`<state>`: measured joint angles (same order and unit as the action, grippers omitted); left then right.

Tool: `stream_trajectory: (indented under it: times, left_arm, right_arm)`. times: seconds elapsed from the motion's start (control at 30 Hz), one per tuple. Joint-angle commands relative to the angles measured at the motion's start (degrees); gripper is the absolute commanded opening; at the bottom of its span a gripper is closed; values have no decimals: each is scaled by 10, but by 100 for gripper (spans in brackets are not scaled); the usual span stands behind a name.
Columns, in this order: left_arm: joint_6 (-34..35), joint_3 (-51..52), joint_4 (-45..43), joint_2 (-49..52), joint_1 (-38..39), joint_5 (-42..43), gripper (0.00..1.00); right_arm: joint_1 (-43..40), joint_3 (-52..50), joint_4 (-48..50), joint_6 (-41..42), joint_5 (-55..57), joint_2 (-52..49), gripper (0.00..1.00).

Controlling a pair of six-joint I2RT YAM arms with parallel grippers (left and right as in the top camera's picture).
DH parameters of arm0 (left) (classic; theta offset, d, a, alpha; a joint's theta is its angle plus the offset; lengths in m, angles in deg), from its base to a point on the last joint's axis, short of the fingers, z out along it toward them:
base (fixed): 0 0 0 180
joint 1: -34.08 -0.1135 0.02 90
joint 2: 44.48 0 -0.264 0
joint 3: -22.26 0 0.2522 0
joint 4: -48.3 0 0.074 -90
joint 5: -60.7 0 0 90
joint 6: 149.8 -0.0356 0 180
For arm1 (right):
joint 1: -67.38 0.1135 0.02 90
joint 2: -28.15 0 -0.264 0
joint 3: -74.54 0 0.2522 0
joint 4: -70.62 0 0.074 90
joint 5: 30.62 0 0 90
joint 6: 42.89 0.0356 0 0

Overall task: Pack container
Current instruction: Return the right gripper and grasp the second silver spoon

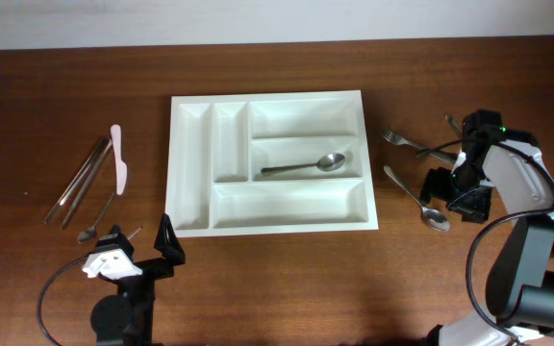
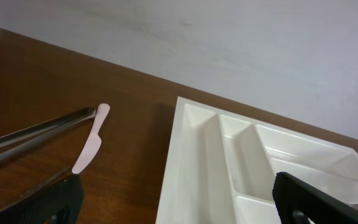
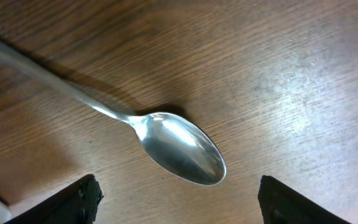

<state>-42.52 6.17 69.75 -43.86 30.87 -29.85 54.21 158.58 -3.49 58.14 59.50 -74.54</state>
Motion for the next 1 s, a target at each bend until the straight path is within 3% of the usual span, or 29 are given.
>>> stream_trajectory:
  times: [0.0,0.17,0.43,0.97]
  left_arm:
    - [-11,4,-1,-3,-3,8,99]
    - [-11,4,-1,-3,-3,8,99]
    - [-11,4,-1,-3,-3,8,99]
    - [-11,4,-1,-3,-3,8,99]
  right_arm:
    - [-3,-17,29,-68,-5,13,83]
    - [-3,-44,87,-125,-14,11,81]
    - [-3,-53,148,-278,-136,10,81]
    - [-3,-80,157,-266,-167,-64,75]
